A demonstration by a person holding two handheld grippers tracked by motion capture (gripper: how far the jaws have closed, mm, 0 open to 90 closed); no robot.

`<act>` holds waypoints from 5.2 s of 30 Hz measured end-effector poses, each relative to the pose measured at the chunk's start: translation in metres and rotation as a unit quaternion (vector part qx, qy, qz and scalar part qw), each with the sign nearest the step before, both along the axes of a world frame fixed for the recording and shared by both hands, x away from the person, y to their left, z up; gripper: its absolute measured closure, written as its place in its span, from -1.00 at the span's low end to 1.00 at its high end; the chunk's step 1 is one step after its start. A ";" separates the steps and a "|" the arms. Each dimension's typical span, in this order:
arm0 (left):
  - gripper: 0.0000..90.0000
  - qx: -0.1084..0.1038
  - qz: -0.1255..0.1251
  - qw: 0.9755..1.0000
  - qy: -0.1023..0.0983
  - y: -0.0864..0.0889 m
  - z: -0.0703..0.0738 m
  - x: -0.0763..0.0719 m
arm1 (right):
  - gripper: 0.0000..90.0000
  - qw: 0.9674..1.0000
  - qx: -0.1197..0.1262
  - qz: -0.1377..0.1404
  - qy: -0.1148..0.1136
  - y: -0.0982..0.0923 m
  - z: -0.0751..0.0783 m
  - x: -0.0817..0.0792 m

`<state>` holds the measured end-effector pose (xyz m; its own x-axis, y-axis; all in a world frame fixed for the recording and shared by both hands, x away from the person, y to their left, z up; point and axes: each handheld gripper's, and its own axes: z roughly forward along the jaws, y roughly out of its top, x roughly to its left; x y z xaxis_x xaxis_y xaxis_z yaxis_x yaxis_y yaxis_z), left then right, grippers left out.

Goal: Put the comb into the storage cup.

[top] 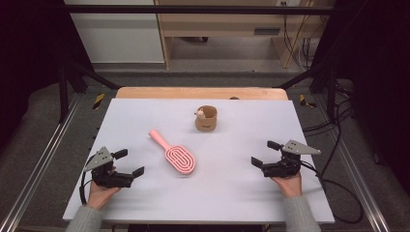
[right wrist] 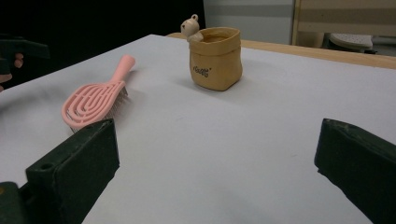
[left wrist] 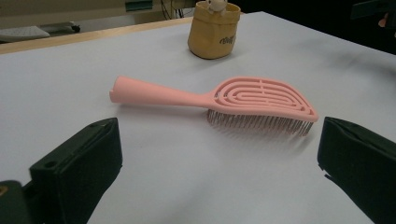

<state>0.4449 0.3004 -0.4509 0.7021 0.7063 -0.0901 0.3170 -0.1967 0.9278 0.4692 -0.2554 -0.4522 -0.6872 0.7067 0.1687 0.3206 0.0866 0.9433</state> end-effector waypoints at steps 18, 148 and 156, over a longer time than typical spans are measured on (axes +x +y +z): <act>-1.00 0.001 0.001 1.000 -0.006 -0.004 0.007 0.001 | -1.00 1.000 -0.006 0.005 0.002 0.000 -0.001 0.001; -0.48 0.077 0.046 0.996 0.021 -0.062 0.042 0.096 | -1.00 1.000 -0.019 0.013 0.006 0.002 -0.003 0.002; -0.20 0.079 0.047 0.995 0.027 -0.064 0.038 0.099 | -1.00 1.000 -0.019 0.013 0.006 0.002 -0.003 0.002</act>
<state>0.5442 0.2368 -0.4127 0.6297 0.7768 -0.0086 0.3895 -0.3061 0.8687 0.4713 -0.2536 -0.4548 -0.7032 0.6949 0.1502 0.3297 0.1315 0.9349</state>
